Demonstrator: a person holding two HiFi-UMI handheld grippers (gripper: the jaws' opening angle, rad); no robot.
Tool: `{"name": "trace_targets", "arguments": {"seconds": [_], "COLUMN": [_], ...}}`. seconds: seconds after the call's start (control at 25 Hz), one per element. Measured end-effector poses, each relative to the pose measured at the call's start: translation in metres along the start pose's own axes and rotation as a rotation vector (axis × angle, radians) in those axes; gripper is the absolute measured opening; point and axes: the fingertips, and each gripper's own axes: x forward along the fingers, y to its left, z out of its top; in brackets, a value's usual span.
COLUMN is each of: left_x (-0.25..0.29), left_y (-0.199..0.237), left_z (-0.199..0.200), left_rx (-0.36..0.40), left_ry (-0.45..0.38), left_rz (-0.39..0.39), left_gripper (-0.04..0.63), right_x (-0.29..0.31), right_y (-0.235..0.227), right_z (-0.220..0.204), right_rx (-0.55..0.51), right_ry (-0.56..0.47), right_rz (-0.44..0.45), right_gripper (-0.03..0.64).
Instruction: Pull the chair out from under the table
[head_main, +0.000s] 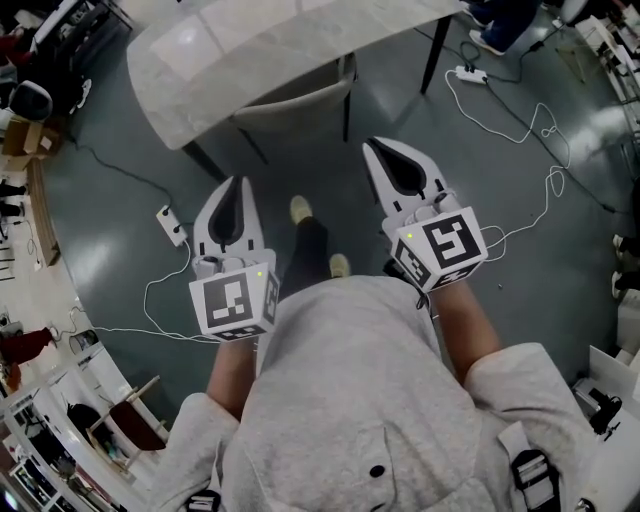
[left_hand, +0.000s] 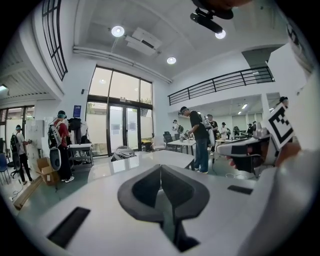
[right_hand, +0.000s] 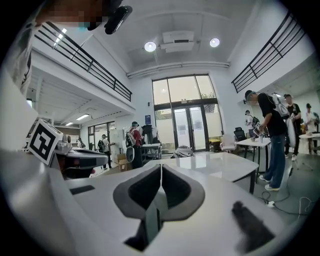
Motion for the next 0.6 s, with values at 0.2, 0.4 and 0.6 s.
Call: {"name": "trace_targets", "arguments": {"seconds": [0.2, 0.4, 0.6], "left_x": [0.04, 0.08, 0.108], "left_y": [0.013, 0.029, 0.04], "left_z": [0.0, 0.002, 0.003], "left_rx": [-0.017, -0.025, -0.033], "left_ry": [0.028, 0.044, 0.058], "left_rz": [-0.016, -0.036, -0.047], "left_gripper": [0.014, 0.014, 0.014], "right_x": [0.035, 0.07, 0.097], "right_y": [-0.018, -0.033, -0.045], "right_z": [0.0, 0.0, 0.001], "right_rx": [-0.005, -0.007, -0.017], "right_ry": [0.038, 0.066, 0.09], "right_rz": [-0.005, -0.017, -0.016], "right_gripper": [0.026, 0.026, 0.026]}}
